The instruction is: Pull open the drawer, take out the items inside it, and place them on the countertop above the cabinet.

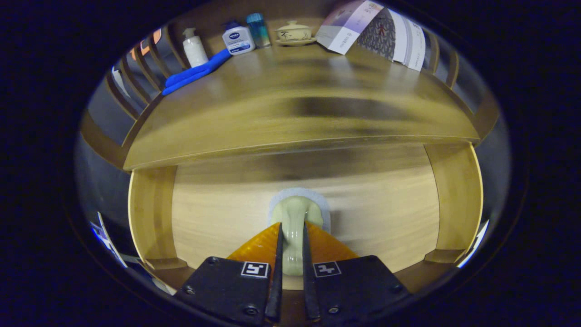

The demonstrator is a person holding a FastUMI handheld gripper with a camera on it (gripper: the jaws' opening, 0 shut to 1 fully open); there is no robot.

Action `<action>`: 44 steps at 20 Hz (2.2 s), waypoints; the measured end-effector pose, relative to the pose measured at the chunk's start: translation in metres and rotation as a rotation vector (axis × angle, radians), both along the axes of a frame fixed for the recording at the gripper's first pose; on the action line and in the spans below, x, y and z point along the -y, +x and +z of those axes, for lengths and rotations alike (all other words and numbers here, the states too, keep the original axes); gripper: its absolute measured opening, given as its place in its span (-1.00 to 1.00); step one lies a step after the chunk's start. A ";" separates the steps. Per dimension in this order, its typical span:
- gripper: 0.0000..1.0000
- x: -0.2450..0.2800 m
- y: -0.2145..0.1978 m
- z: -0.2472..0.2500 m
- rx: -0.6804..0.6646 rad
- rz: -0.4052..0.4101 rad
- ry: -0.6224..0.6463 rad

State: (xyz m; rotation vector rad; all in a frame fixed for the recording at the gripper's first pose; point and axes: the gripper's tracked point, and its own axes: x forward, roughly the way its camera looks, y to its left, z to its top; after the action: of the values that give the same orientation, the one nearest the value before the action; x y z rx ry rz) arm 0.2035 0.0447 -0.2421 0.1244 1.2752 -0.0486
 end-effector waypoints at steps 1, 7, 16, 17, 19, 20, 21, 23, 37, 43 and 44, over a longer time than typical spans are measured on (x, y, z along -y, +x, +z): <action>-0.54 0.000 -0.002 0.005 0.009 0.006 0.006; -0.54 -0.003 -0.008 0.052 0.066 0.026 0.037; -0.55 -0.002 0.024 0.132 0.157 0.035 0.033; -0.55 -0.003 0.030 0.139 0.167 0.036 0.032; -0.55 -0.005 0.045 0.146 0.171 0.030 0.033; -0.55 -0.008 0.053 0.149 0.166 0.030 0.040; -0.55 -0.009 0.062 0.150 0.165 0.026 0.041; -0.55 -0.006 0.083 0.153 0.173 0.026 0.021; -0.55 0.018 0.165 0.106 0.141 -0.039 0.027; -0.43 0.016 0.168 0.108 0.241 -0.033 0.101; -0.38 0.016 0.169 0.109 0.267 -0.042 0.122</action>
State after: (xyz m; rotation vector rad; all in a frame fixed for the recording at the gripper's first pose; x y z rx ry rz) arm 0.3725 0.0289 -0.1329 0.2545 1.0090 0.0093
